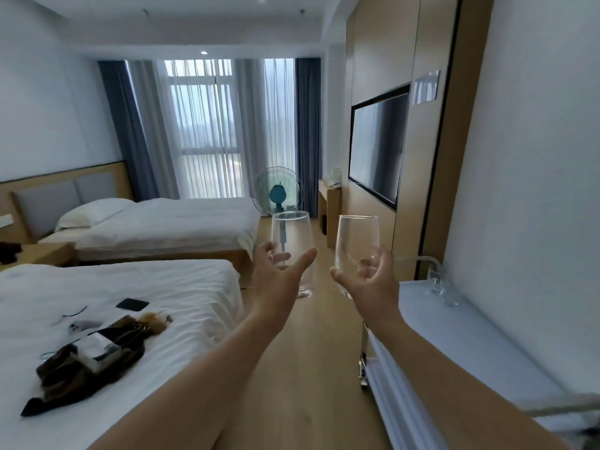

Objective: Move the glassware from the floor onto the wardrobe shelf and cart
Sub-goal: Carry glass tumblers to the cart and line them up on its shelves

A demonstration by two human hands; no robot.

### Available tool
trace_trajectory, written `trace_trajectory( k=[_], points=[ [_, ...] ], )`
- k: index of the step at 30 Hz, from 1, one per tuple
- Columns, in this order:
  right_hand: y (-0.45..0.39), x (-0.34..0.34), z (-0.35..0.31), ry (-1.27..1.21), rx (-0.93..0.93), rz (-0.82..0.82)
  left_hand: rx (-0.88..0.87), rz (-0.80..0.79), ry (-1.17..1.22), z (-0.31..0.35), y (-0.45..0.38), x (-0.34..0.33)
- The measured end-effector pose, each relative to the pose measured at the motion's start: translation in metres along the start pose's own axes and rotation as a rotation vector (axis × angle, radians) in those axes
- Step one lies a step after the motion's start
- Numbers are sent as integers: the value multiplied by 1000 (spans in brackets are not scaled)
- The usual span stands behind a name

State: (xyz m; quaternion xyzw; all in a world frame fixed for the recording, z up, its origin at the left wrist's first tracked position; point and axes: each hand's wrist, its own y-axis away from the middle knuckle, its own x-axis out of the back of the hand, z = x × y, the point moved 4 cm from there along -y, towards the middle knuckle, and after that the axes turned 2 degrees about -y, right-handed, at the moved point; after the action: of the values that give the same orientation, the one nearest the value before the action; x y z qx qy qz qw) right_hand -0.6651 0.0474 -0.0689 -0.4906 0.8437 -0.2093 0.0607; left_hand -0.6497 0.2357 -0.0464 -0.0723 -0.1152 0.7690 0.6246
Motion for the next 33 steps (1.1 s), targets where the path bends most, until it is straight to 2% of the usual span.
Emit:
trace_trajectory(
  k=[8, 20, 26, 33],
  points=[
    [-75, -66, 68, 50, -121, 54, 88, -159, -7, -68, -130, -28],
    [-167, -133, 183, 98, -279, 59, 211, -304, -25, -172, -254, -84],
    [-233, -157, 264, 58, -340, 77, 274, -355, -87, -227, -322, -138],
    [-284, -152, 374, 77, -546, 99, 382, -457, -257, -301, -390, -213]
  ],
)
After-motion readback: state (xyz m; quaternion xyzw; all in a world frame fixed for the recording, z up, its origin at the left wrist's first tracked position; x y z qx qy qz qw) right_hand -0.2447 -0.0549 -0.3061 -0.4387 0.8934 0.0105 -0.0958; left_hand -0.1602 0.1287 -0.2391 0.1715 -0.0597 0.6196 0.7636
